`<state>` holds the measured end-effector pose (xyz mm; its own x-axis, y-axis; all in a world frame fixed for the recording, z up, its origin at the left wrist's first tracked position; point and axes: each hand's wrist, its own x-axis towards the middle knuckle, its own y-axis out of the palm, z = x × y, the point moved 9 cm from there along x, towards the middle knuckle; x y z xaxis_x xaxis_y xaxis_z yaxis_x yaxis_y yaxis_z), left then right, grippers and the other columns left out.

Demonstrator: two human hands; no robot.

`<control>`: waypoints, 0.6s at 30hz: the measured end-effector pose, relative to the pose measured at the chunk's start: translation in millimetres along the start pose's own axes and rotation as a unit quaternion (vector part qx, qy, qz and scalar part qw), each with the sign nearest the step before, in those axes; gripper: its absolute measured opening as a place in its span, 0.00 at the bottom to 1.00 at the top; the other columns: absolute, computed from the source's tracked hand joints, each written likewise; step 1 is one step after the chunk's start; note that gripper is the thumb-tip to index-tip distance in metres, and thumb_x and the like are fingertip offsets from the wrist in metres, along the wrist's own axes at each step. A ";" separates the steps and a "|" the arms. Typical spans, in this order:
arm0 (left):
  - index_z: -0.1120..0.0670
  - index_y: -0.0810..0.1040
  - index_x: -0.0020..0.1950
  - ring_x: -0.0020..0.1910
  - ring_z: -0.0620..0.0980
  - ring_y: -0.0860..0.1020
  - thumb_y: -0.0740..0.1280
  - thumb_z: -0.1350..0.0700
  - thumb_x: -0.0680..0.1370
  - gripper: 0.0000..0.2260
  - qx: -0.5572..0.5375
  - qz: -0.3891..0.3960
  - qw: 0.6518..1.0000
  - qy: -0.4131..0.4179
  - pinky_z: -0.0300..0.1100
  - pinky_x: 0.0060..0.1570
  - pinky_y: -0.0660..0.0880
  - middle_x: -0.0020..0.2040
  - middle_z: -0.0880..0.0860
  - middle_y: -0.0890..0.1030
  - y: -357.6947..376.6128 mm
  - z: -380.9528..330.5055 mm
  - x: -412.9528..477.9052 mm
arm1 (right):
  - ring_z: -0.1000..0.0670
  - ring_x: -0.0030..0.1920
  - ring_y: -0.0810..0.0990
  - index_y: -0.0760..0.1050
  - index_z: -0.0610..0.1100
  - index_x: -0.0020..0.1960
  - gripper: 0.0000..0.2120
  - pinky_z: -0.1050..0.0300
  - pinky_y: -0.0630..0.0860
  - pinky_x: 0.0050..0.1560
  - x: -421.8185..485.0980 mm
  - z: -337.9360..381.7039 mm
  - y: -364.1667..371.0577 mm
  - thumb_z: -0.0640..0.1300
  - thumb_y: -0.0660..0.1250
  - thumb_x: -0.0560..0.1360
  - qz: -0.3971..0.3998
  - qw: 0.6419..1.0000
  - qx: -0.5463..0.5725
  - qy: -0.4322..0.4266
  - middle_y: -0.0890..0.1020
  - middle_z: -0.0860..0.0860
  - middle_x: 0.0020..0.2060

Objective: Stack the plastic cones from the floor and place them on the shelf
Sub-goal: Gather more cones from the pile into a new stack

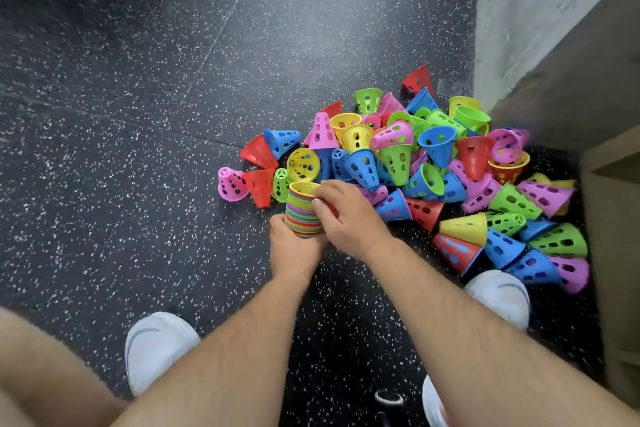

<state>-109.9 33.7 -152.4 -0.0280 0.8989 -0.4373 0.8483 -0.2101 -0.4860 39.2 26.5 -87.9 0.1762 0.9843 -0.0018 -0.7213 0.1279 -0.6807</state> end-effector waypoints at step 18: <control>0.51 0.71 0.57 0.46 0.48 0.81 0.80 0.59 0.64 0.27 0.030 0.081 0.996 -0.015 0.45 0.48 0.77 0.49 0.52 0.81 -15.5 39.6 -8.4 | 0.43 0.64 0.67 0.72 0.50 0.69 0.17 0.49 0.67 0.63 19.3 -34.8 15.6 0.44 0.64 0.80 0.106 0.923 -0.360 0.082 0.75 0.50 0.63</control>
<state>-143.7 14.1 -171.2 0.0906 0.8397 -0.5354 0.8098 -0.3750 -0.4512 54.6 43.3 -124.0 0.2243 0.9386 -0.2623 -0.1304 -0.2378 -0.9625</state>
